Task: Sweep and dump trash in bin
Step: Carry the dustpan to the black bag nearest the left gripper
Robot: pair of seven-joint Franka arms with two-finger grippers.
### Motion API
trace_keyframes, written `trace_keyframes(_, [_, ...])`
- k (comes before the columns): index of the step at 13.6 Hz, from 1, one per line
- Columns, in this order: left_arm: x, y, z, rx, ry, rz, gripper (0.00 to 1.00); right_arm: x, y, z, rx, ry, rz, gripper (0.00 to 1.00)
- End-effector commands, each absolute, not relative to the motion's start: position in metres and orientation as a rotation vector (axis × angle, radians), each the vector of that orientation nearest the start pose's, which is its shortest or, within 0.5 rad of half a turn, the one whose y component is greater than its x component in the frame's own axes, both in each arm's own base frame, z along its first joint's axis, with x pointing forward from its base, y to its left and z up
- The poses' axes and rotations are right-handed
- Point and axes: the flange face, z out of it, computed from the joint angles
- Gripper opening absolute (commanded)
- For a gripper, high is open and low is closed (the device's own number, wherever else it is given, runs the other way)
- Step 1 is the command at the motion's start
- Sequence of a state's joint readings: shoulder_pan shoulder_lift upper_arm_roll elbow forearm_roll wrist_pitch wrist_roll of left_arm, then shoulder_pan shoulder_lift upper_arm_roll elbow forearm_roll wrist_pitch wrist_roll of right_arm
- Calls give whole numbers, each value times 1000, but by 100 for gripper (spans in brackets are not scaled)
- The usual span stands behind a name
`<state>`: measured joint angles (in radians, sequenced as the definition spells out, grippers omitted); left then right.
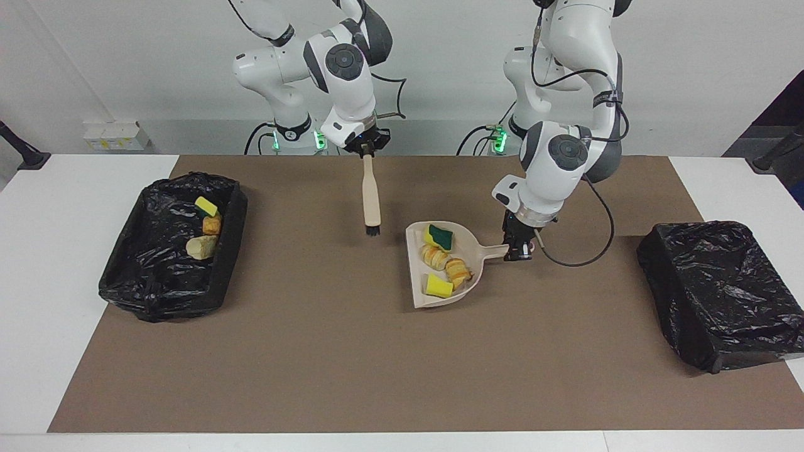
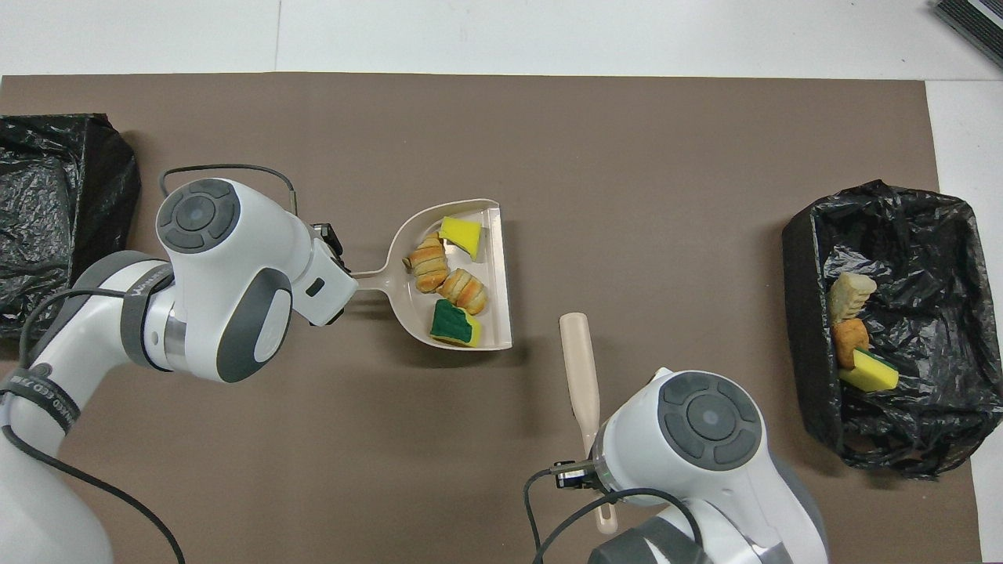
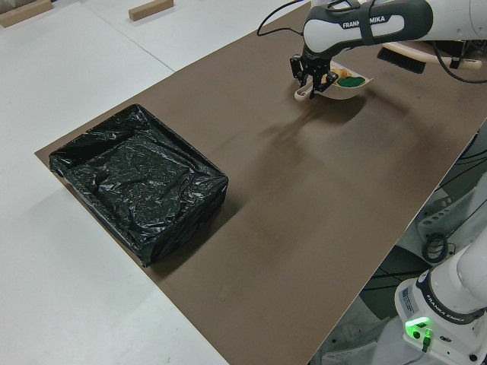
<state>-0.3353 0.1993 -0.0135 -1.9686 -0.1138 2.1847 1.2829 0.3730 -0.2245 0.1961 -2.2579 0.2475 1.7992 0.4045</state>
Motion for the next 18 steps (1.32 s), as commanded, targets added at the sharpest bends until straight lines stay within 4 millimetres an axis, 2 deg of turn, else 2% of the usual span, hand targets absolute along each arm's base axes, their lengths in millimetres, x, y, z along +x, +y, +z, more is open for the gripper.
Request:
trace_keyframes(1, [567,-179,397,-2317,2269,-162,0,370,262,438,-3038,-98,434,0])
trace_keyframes(5, [593,-128,458,-2407,2242,-157,0,370,263,433,-3041,-83,449,0])
trace_keyframes(6, [599,-111,474,-2423,2215,-177,0,366,282,416,-3050,-100,479,0])
trace_keyframes(7, [605,-93,488,-2449,2190,-171,0,362,301,408,-3052,-70,453,0])
trace_keyframes(8, [612,-73,501,-2462,2176,-162,0,363,310,403,-3051,-26,443,0])
trace_keyframes(9, [617,-56,510,-2447,2191,-162,0,359,326,395,-3039,-27,458,0])
trace_keyframes(10, [621,-31,515,-2444,2190,-166,0,354,345,388,-3016,6,452,0])
trace_keyframes(11, [623,-7,517,-2446,2183,-160,0,357,354,382,-3011,77,436,0])
trace_keyframes(14, [625,59,527,-2435,2146,-149,0,340,391,360,-3016,64,430,0])
trace_keyframes(16, [623,100,544,-2425,2059,-118,0,337,398,351,-3018,72,417,0])
trace_keyframes(17, [622,123,543,-2438,2029,-87,0,335,398,351,-3028,43,405,0])
trace_keyframes(18, [618,134,545,-2420,2030,-27,0,334,397,349,-3029,8,407,0])
